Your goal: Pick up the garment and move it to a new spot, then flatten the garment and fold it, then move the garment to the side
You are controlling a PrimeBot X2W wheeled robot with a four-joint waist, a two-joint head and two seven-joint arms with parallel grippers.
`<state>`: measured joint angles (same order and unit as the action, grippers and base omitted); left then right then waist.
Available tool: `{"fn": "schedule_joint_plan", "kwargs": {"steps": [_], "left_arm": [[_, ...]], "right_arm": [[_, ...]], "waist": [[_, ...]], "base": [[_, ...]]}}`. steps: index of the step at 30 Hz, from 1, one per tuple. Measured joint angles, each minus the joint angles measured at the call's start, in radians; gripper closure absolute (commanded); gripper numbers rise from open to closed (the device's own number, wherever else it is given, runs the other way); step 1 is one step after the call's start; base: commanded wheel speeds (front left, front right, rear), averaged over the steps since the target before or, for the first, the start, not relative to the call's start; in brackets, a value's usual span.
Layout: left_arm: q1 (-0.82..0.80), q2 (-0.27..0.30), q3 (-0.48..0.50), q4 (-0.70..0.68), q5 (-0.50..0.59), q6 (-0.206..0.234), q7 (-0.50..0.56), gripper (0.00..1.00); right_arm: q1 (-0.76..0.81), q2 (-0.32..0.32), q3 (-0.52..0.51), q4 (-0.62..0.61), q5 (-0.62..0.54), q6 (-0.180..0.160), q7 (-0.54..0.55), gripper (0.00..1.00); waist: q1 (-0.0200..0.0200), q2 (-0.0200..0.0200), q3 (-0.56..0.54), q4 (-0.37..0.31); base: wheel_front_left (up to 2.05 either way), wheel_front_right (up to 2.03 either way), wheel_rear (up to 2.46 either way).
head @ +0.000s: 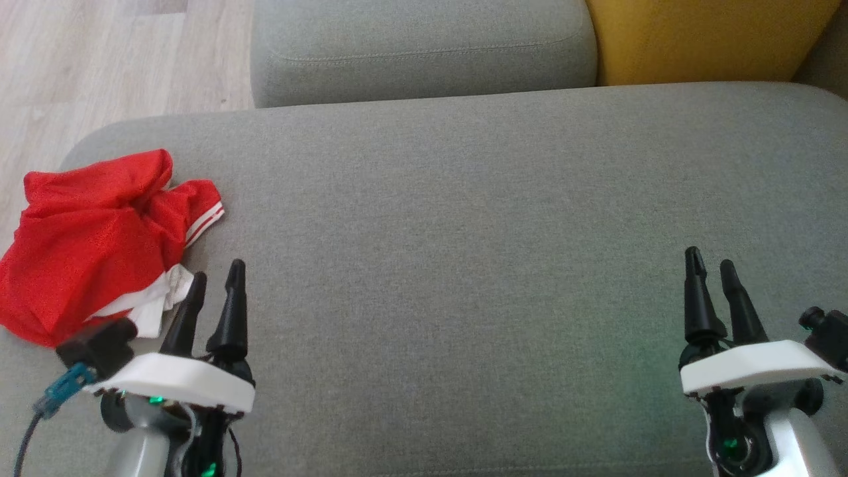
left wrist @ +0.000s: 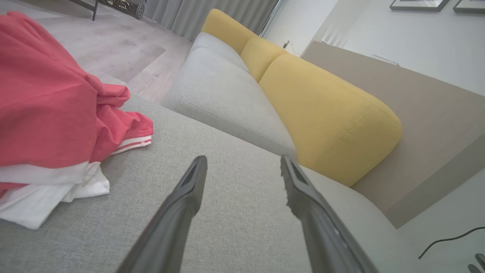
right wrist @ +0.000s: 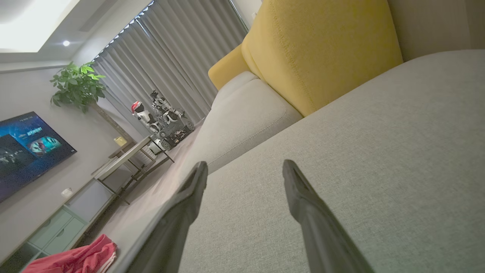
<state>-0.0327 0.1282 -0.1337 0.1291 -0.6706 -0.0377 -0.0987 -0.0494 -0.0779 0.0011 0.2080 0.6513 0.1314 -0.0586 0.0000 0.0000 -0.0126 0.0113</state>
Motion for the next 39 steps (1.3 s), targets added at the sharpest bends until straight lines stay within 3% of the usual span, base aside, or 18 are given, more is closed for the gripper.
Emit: {"fn": "schedule_joint_plan", "kwargs": {"steps": [39], "left_arm": [[0.0,0.072,-0.116,0.014,0.422,0.118,-0.107,0.0]], "right_arm": [[0.0,0.003,0.038,0.033,-0.478,0.0,-0.08,0.0]], "waist": [[0.0,0.0,-0.002,0.009]], "base": [[0.0,0.0,0.0]]}}
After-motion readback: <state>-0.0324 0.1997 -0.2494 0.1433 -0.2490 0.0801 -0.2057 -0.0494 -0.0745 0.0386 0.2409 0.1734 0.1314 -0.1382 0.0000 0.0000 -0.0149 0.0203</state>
